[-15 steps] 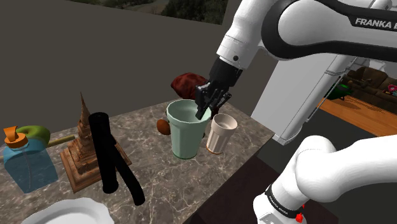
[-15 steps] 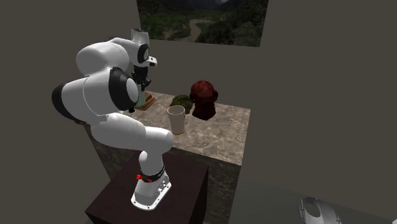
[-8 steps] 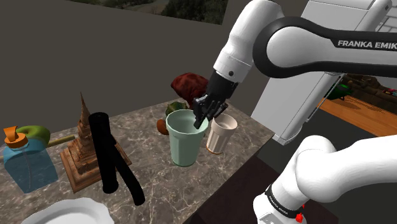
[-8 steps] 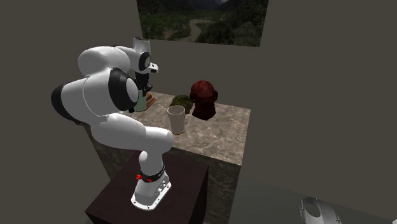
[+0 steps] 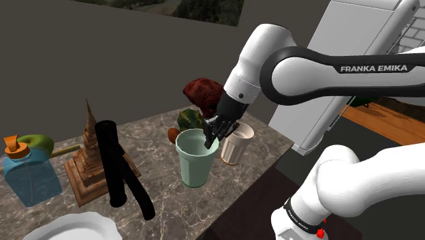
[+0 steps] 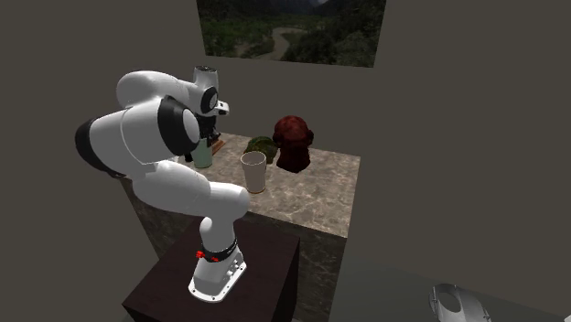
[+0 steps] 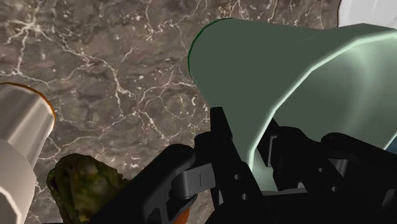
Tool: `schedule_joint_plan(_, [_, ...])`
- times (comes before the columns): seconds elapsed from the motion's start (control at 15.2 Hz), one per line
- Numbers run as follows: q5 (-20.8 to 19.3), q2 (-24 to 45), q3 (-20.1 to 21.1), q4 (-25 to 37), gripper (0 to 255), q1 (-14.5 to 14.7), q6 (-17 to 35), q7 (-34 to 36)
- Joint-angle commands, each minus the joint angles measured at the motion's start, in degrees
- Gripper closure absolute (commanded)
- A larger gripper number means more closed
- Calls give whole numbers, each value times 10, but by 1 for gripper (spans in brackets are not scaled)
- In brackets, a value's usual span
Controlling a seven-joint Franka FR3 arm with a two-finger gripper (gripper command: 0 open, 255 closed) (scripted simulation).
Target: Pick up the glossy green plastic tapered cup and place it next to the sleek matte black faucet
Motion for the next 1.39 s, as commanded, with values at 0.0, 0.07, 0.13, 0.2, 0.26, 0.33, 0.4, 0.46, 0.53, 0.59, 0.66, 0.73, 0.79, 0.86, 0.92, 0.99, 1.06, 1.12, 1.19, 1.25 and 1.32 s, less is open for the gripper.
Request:
schedule_joint_plan(0.0, [5,4,3,-13,255,2,17,-4])
schedule_joint_plan(0.07, [7,6,5,-19,255,2,26,-6])
schedule_joint_plan(0.13, [9,9,6,-25,255,3,34,-8])
schedule_joint_plan(0.2, [12,11,8,-31,255,4,43,-10])
schedule_joint_plan(0.26, [14,14,9,-37,255,5,51,-12])
schedule_joint_plan(0.33, [17,18,11,-43,255,6,60,-14])
schedule_joint_plan(0.4, [19,21,12,-48,255,7,69,-16])
schedule_joint_plan(0.46, [22,25,14,-54,255,8,78,-18])
schedule_joint_plan(0.53, [24,28,16,-59,255,9,87,-20])
schedule_joint_plan(0.59, [27,32,17,-64,255,10,96,-22])
schedule_joint_plan(0.66, [30,37,19,-69,255,11,105,-25])
schedule_joint_plan(0.73, [33,41,20,-74,255,12,114,-27])
schedule_joint_plan(0.79, [36,46,22,-79,255,13,124,-29])
schedule_joint_plan(0.86, [39,51,24,-84,255,14,133,-32])
schedule_joint_plan(0.92, [44,60,26,-91,255,16,149,-36])
schedule_joint_plan(0.99, [44,60,26,-91,255,16,149,-36])
schedule_joint_plan(1.06, [44,60,26,-91,255,16,149,-36])
schedule_joint_plan(1.12, [44,60,26,-91,255,16,149,-36])
schedule_joint_plan(1.19, [44,60,26,-91,255,16,149,-36])
schedule_joint_plan(1.25, [44,60,26,-91,255,16,149,-36])
schedule_joint_plan(1.32, [44,60,26,-91,255,16,149,-36])
